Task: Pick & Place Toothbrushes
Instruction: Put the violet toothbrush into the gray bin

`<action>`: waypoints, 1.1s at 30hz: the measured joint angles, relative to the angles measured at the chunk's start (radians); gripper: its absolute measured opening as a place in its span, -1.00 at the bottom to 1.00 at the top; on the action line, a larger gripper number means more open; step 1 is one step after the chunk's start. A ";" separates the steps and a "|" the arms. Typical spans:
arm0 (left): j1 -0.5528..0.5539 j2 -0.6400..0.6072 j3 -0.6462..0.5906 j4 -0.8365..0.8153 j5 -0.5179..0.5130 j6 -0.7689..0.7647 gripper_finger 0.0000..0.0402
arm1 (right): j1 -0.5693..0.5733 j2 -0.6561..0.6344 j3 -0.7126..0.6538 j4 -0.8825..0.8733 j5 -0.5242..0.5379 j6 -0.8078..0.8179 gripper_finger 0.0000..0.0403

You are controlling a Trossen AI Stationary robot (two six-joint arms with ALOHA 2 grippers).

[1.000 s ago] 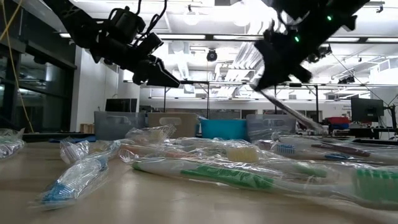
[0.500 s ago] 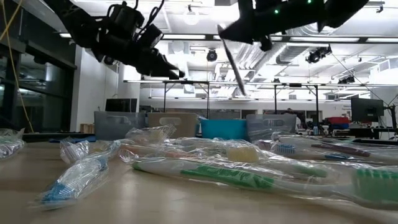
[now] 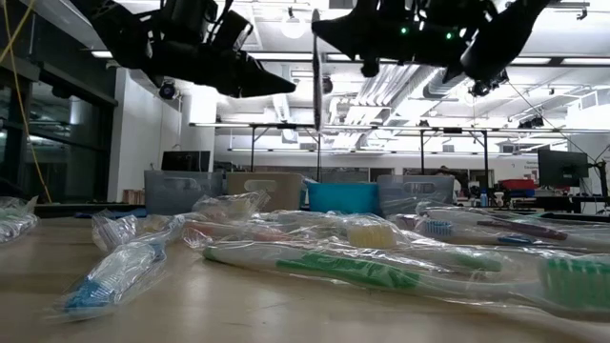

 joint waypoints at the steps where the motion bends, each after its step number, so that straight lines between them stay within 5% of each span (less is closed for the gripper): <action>1: 0.000 0.000 0.000 0.000 -0.001 -0.009 -0.31 | -0.001 0.016 0.000 0.027 -0.012 0.000 -0.96; 21: 0.002 0.000 0.000 0.002 0.061 -0.098 -0.32 | -0.003 0.171 0.160 0.056 -0.097 -0.026 -0.96; 24: 0.002 0.000 0.000 0.002 0.060 -0.099 -0.43 | -0.003 0.171 0.160 0.046 -0.089 -0.026 -0.96; 29: 0.002 0.000 0.000 -0.008 0.059 -0.099 -0.88 | -0.003 0.171 0.160 0.031 -0.086 -0.019 -0.96; 33: 0.002 -0.001 0.000 -0.028 0.029 -0.092 -0.86 | 0.006 0.171 0.160 0.018 -0.052 -0.015 -0.90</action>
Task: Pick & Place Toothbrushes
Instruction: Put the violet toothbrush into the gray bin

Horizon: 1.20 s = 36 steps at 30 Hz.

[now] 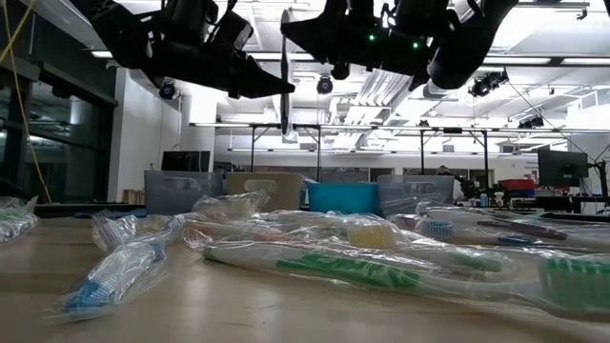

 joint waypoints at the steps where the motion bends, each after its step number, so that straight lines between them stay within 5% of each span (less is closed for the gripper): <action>1: 0.000 0.000 0.000 -0.011 -0.015 0.002 -0.86 | 0.003 0.000 0.000 -0.008 0.017 0.000 -0.86; 6: 0.001 -0.001 0.000 -0.055 -0.084 0.021 -0.91 | 0.020 -0.028 0.000 -0.088 0.143 0.097 -0.59; 18: 0.089 -0.001 0.000 -0.130 -0.275 -0.009 -0.91 | 0.025 -0.220 0.000 -0.510 0.149 0.231 0.07; 36: 0.191 0.097 0.415 -0.845 -0.382 -0.063 -0.91 | 0.043 -0.387 0.000 -1.036 0.386 0.339 0.09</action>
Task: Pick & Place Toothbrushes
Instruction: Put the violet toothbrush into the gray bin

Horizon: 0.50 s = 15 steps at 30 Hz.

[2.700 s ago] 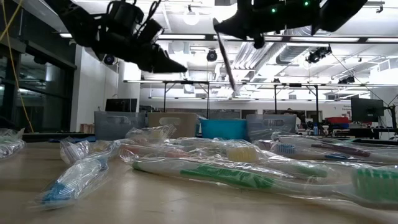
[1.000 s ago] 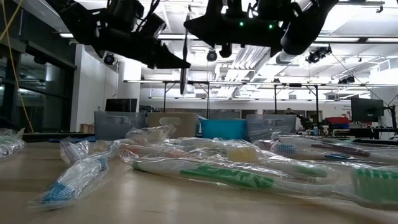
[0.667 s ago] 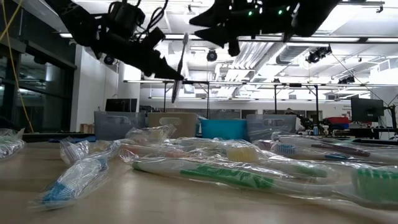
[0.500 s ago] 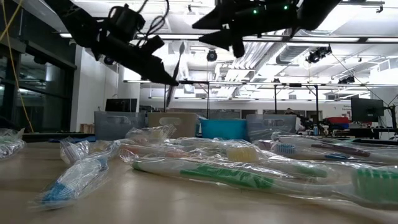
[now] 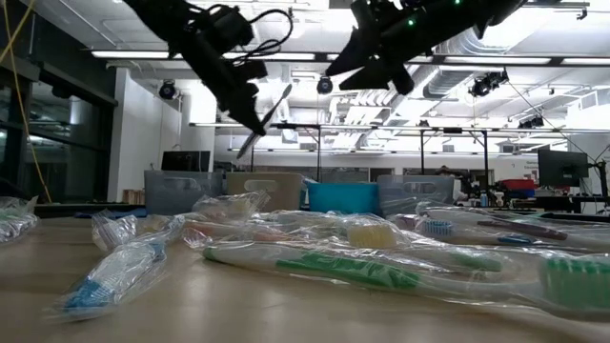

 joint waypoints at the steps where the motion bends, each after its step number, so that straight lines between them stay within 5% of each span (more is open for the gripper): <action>1: 0.000 0.013 0.015 -0.017 0.000 -0.002 -0.91 | 0.003 -0.002 0.000 -0.009 0.011 0.000 0.09; 15: 0.010 0.220 0.134 -0.098 0.023 -0.142 -0.91 | 0.008 -0.002 0.000 -0.137 0.094 0.043 0.09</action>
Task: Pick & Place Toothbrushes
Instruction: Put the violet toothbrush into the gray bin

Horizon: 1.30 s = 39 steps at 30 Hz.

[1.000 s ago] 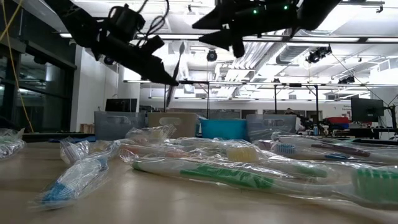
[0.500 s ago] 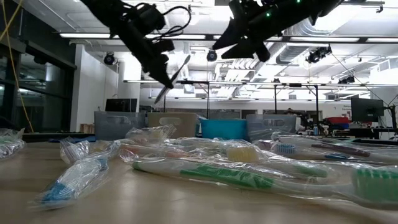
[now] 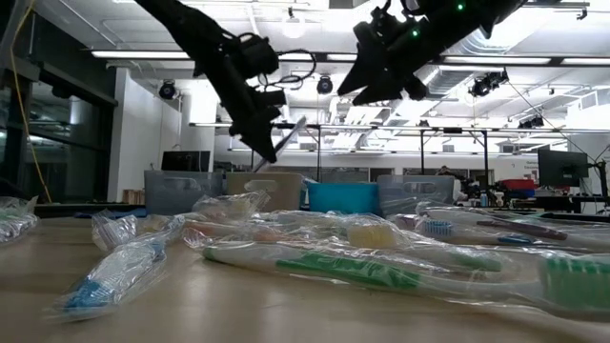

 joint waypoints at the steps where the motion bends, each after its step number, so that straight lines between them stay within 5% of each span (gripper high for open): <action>1: 0.005 0.008 0.000 -0.011 0.000 -0.010 -0.91 | 0.001 0.000 0.000 -0.009 0.010 0.007 0.09; 33: 0.036 0.069 0.000 -0.009 0.019 -0.028 -0.74 | 0.020 0.001 0.000 -0.169 0.090 0.079 0.09; 39: 0.036 0.069 0.000 -0.009 0.019 -0.009 -0.51 | 0.020 0.001 0.000 -0.180 0.090 0.080 0.09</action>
